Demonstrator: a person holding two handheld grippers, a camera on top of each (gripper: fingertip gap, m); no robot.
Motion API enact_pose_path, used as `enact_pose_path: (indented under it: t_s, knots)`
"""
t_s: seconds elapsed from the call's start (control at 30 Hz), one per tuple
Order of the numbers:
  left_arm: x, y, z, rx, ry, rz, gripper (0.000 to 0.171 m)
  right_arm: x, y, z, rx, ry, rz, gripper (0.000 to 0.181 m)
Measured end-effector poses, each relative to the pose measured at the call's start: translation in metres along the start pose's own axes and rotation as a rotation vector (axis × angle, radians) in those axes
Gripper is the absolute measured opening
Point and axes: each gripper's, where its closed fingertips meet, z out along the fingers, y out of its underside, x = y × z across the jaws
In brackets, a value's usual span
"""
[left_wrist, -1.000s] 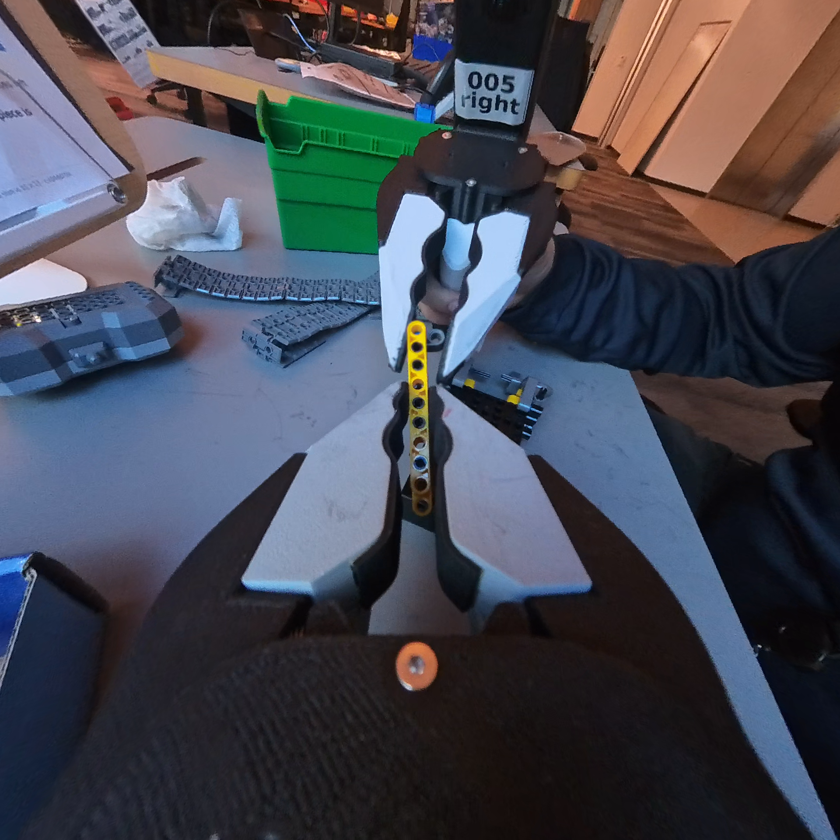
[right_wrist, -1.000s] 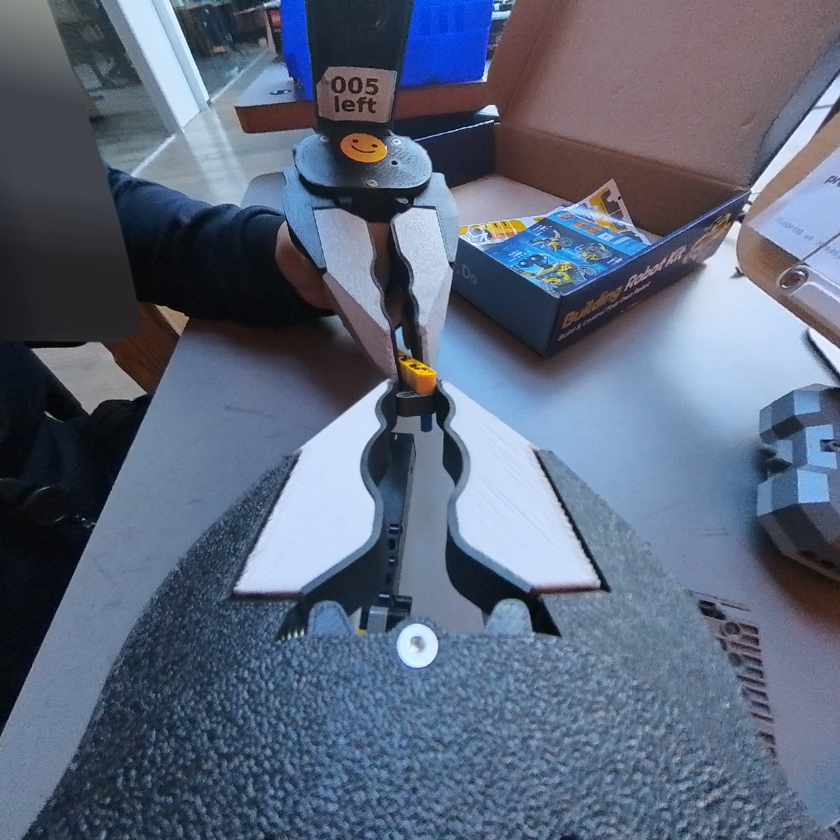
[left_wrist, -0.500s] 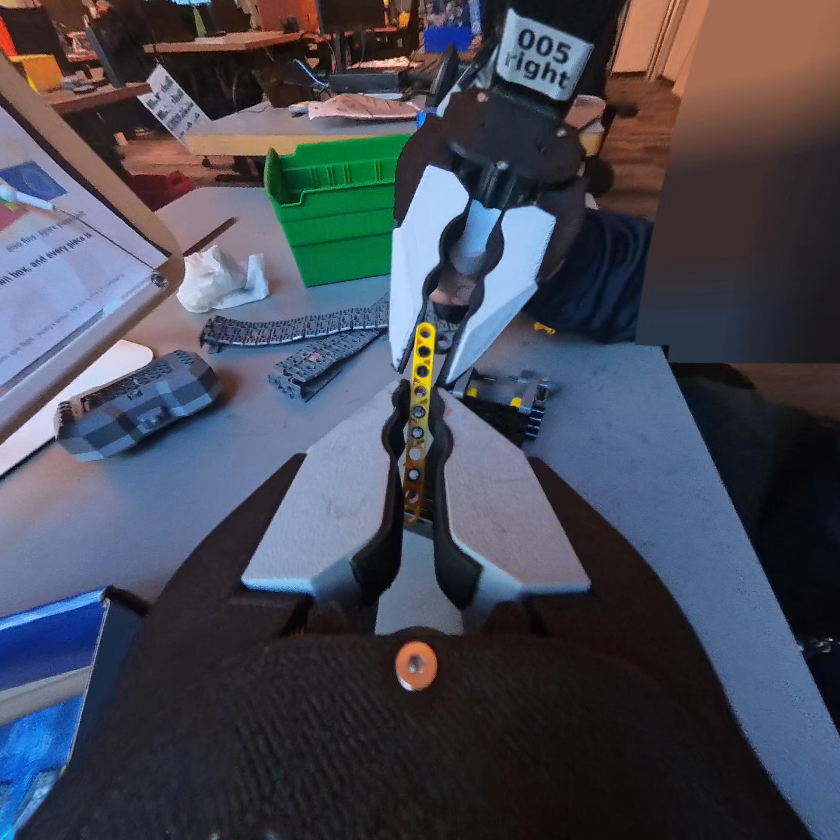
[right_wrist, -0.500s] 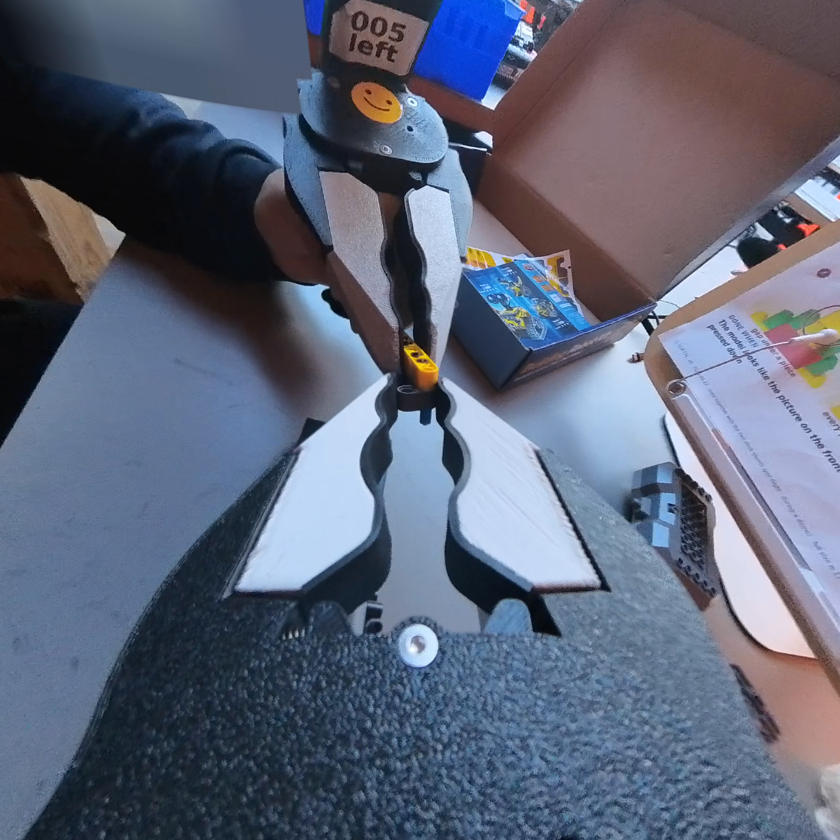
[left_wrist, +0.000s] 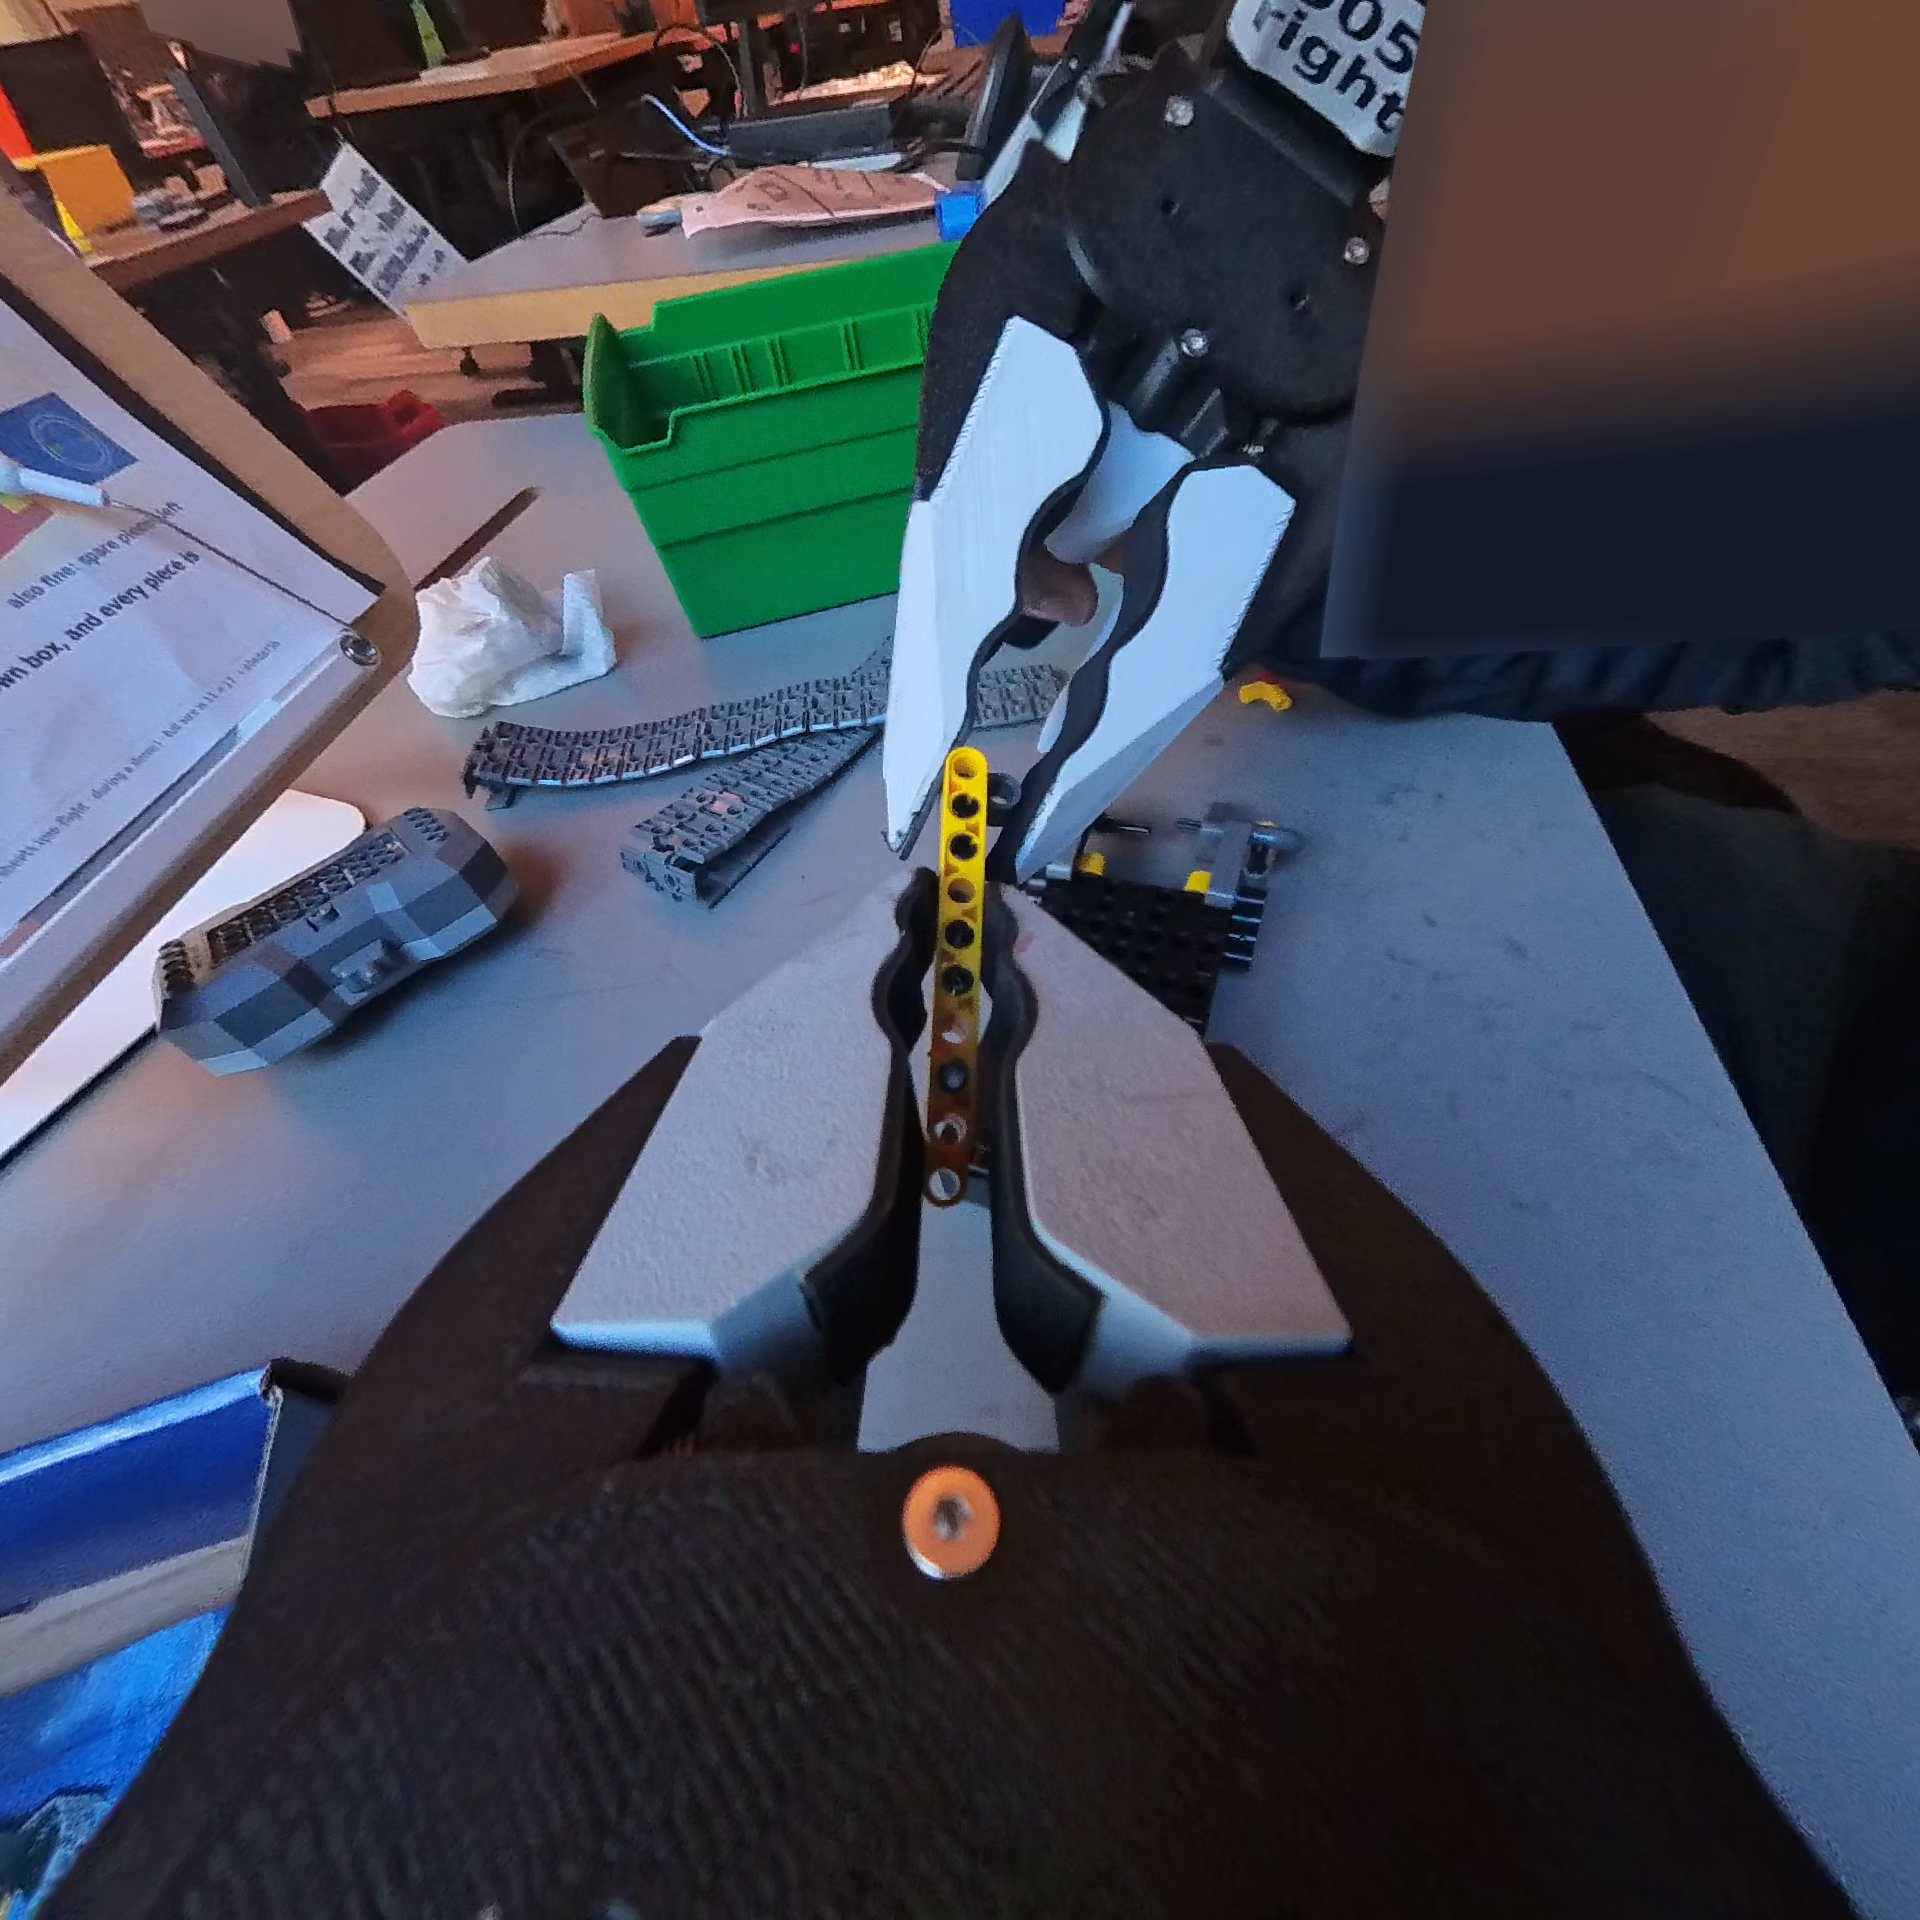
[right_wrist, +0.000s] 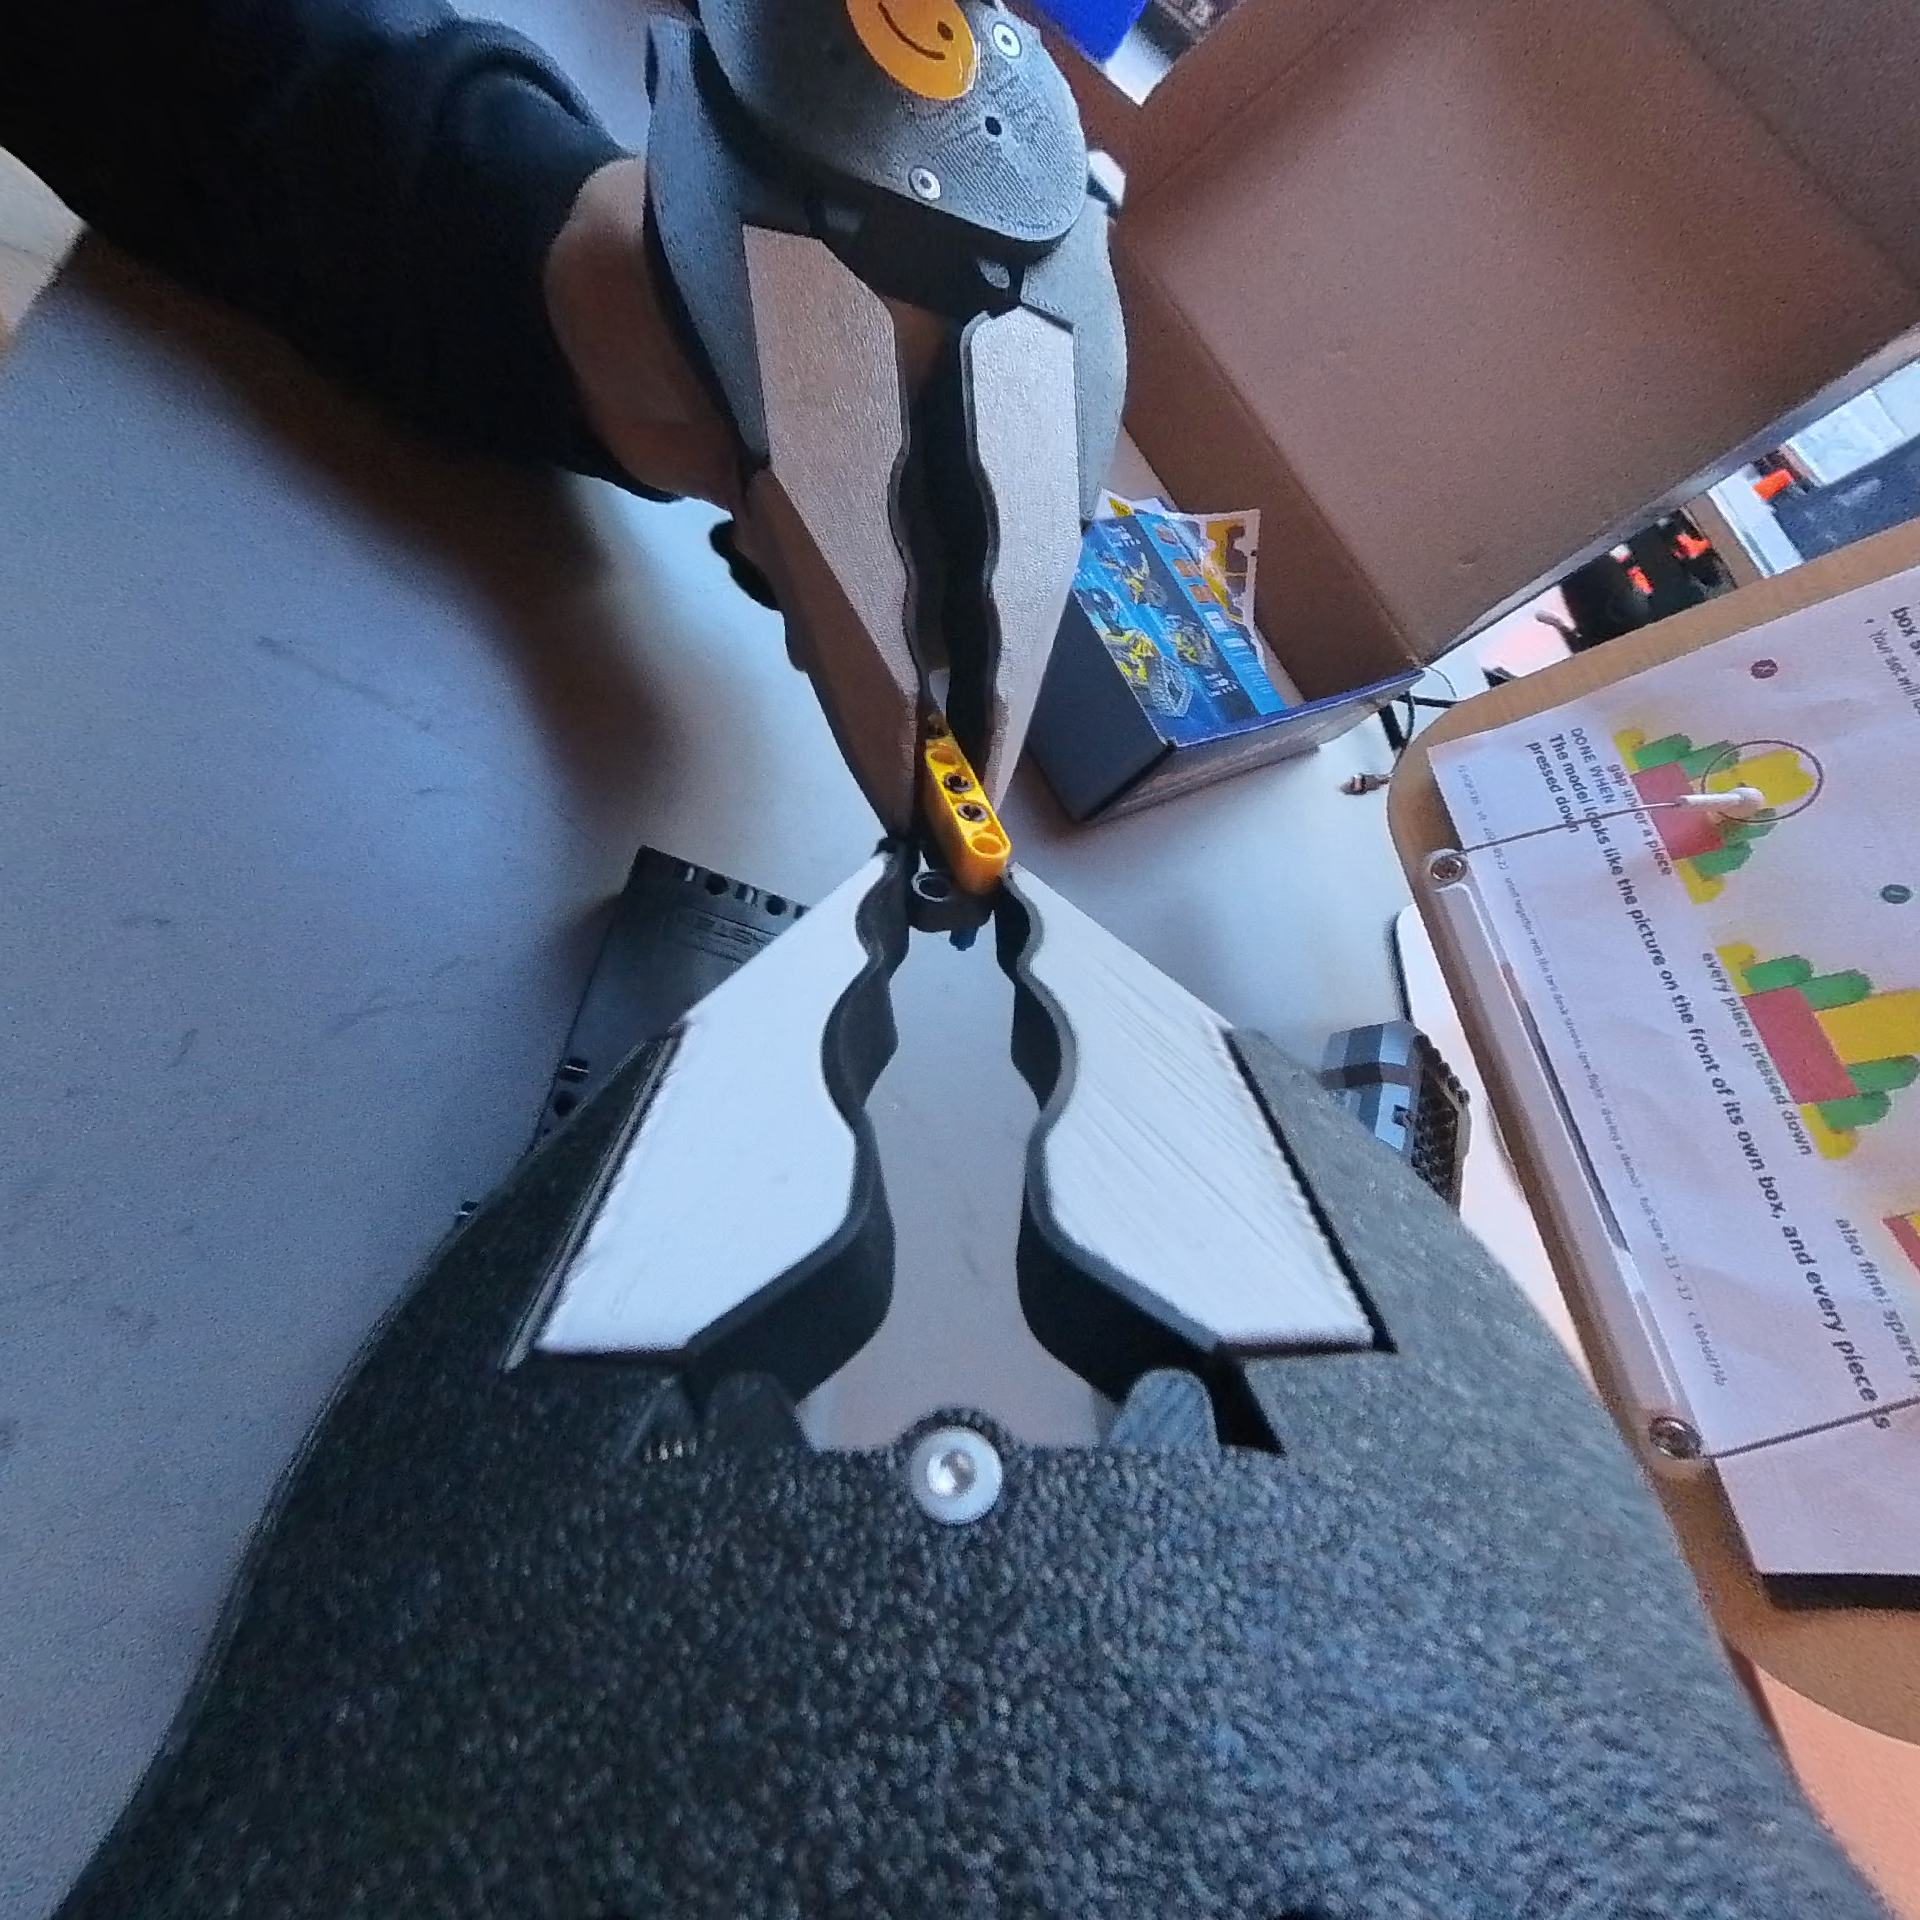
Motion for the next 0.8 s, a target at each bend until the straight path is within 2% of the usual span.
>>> enact_pose_path:
  t_s: [0.07,0.13,0.23,0.3,0.43,0.47,0.53,0.63,0.73,0.8]
  knots:
    - [0.002,-0.003,0.000,0.015,0.006,0.013,0.005,-0.004,-0.004,-0.004,0.046,-0.053,0.053,0.015]
    - [0.008,-0.006,-0.001,0.036,0.041,0.028,0.005,-0.014,-0.010,-0.009,0.128,-0.205,0.205,0.015]
    - [0.015,-0.006,0.001,0.065,0.159,-0.098,0.005,-0.014,-0.008,-0.007,0.192,-0.374,0.472,0.014]
    - [0.010,-0.002,0.002,0.069,0.167,-0.179,0.005,-0.010,-0.004,-0.003,0.204,-0.369,0.507,0.014]
    - [0.003,0.004,-0.001,0.059,0.227,-0.333,0.013,0.014,0.005,-0.007,0.199,-0.239,0.539,0.013]
    - [0.000,0.007,-0.003,0.049,0.234,-0.359,0.019,0.019,0.003,-0.011,0.224,-0.240,0.582,0.013]
    - [-0.004,0.007,-0.007,0.056,0.245,-0.375,0.019,0.027,0.004,-0.015,0.255,-0.248,0.671,0.013]
    - [-0.004,0.006,-0.006,0.065,0.238,-0.380,0.024,0.022,0.006,-0.010,0.252,-0.308,0.738,0.014]
    - [-0.002,0.007,-0.001,0.060,0.246,-0.404,0.019,0.011,0.004,-0.003,0.235,-0.348,0.725,0.015]
    - [-0.006,0.015,0.001,0.021,0.199,-0.378,0.005,0.007,0.003,-0.001,0.231,-0.356,0.700,0.015]
